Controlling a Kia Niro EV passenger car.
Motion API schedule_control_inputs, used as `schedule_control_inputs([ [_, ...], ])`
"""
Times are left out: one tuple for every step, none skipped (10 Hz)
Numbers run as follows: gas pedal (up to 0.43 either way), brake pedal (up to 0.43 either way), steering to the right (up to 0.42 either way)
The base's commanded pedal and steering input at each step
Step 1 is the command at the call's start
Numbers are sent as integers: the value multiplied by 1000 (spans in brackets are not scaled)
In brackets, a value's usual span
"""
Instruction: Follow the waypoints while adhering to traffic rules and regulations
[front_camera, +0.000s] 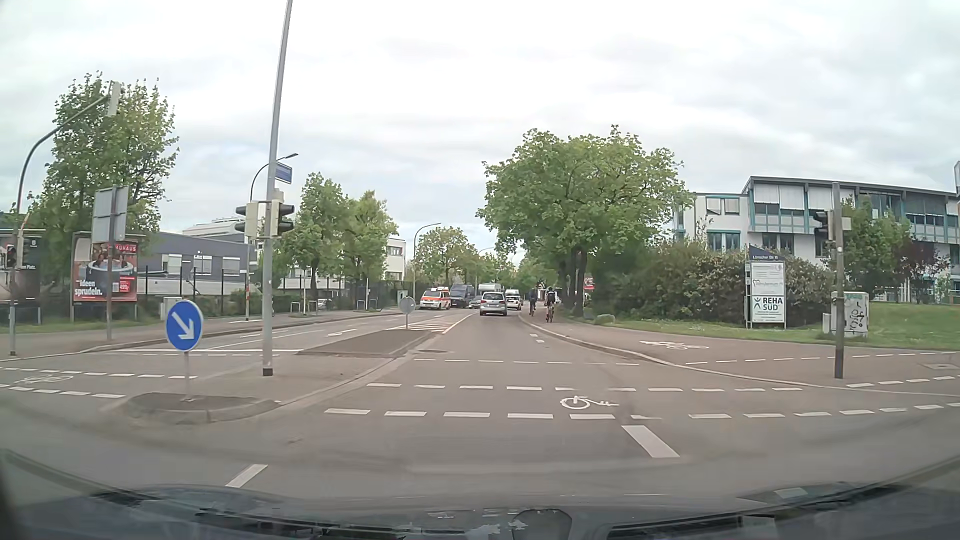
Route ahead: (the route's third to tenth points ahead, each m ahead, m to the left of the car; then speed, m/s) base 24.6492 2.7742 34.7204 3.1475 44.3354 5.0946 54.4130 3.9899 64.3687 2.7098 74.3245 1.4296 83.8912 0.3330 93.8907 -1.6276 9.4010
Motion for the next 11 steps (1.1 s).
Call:
schedule_control_inputs([
  [138, 0, -7],
  [138, 0, -7],
  [138, 0, -6],
  [138, 0, -5],
  [138, 0, -3],
  [138, 0, -3],
  [138, 0, -3],
  [130, 0, -2],
  [130, 0, -3],
  [130, 0, -5],
  [118, 0, -5],
])
